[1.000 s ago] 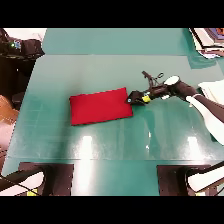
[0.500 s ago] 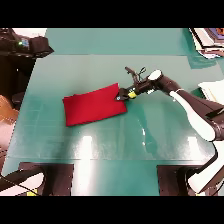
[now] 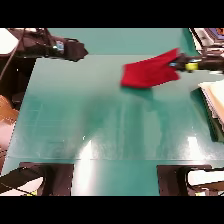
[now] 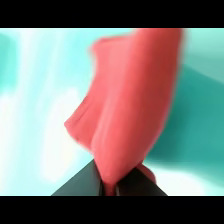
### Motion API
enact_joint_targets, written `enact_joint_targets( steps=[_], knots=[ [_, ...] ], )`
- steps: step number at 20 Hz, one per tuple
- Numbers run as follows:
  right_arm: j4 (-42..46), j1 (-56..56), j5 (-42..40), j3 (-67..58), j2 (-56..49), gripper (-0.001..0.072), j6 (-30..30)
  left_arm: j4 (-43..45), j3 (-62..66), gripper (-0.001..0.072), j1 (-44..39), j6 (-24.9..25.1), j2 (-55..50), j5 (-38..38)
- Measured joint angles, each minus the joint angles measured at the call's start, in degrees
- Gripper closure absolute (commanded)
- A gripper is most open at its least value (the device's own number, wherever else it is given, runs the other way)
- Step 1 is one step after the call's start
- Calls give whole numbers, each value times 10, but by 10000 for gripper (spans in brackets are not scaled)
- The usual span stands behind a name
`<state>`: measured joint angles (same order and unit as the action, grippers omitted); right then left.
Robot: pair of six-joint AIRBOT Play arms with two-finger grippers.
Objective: Fold the shirts.
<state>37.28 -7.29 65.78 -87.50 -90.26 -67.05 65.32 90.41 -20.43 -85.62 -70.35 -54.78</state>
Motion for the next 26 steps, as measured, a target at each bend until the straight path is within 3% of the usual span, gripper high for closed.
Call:
enact_joint_targets(
  steps=[8,17,22,26],
  knots=[
    [15,-255,-13,-1,37,700,0,-7,0,682,-54,0,-5,60],
    [16,-309,-40,-162,40,700,0,-14,0,682,-59,-1,-31,57],
    [22,-351,36,-245,44,700,-11,-15,0,682,-59,-1,-35,50],
    [78,-397,117,-248,50,699,-42,-15,0,683,-59,0,-36,47]
  ],
)
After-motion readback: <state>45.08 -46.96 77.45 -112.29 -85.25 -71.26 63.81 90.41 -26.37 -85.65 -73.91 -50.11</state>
